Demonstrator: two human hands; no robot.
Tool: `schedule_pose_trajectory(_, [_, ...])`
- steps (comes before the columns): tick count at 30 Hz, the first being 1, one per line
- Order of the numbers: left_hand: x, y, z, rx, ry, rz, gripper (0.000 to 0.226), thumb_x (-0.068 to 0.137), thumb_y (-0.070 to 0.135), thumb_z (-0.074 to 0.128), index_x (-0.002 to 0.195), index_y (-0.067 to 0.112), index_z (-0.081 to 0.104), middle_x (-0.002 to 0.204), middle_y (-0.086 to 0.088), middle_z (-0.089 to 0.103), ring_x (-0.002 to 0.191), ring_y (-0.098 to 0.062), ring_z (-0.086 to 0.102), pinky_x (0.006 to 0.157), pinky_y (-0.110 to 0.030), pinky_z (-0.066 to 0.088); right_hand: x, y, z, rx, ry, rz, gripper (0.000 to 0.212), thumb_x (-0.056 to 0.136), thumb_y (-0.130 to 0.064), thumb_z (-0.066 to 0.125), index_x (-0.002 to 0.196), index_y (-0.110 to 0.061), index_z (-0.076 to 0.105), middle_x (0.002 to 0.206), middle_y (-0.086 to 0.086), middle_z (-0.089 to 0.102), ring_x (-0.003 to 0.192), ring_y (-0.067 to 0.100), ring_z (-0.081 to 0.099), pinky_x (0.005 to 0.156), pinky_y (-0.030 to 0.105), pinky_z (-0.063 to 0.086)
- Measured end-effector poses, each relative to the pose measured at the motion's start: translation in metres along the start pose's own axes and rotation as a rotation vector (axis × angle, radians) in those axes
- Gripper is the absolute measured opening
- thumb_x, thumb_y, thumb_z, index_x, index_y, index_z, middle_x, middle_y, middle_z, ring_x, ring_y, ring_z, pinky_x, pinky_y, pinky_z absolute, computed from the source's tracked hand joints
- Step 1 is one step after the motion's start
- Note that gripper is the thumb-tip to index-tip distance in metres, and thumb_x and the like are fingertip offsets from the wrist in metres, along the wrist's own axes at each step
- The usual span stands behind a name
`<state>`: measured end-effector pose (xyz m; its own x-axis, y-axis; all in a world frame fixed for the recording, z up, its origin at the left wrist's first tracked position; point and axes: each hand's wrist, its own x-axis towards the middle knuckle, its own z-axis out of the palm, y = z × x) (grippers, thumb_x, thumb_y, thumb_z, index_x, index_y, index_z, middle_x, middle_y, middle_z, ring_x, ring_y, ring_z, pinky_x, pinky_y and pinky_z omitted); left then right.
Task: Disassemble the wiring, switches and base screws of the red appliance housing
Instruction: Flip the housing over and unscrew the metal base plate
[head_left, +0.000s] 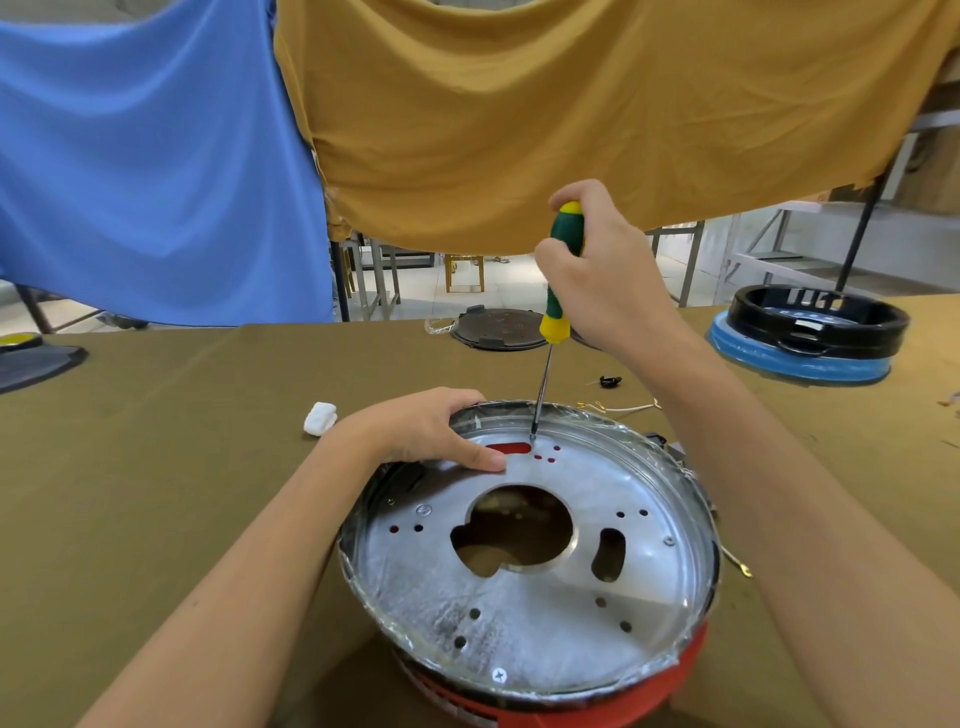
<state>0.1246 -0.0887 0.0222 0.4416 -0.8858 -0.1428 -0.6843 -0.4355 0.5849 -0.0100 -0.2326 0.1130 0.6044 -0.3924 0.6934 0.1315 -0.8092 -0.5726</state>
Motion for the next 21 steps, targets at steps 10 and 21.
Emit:
schedule_pose_trajectory(10, [0.0027,-0.0042,0.0002,-0.046,0.000,0.001,0.054,0.065,0.066,0.080,0.107,0.040,0.059,0.101,0.010,0.072,0.094,-0.021,0.069,0.086,-0.038,0.057,-0.0004,-0.0030,-0.0002,-0.002,-0.015,-0.022,0.033,0.094,-0.017,0.055,0.127,-0.021,0.050,0.088,0.001,0.048,0.073,0.013,0.046,0.063,0.024,0.043])
schedule_pose_trajectory(21, [0.0012,-0.0026,0.0000,-0.018,0.010,0.003,0.051,0.068,0.064,0.079,0.108,0.041,0.058,0.102,0.015,0.071,0.093,-0.011,0.068,0.087,-0.033,0.055,-0.0017,-0.0046,-0.0021,-0.064,0.018,-0.062,0.033,0.093,-0.027,0.066,0.125,-0.024,0.055,0.100,0.003,0.046,0.074,0.006,0.044,0.061,0.006,0.038])
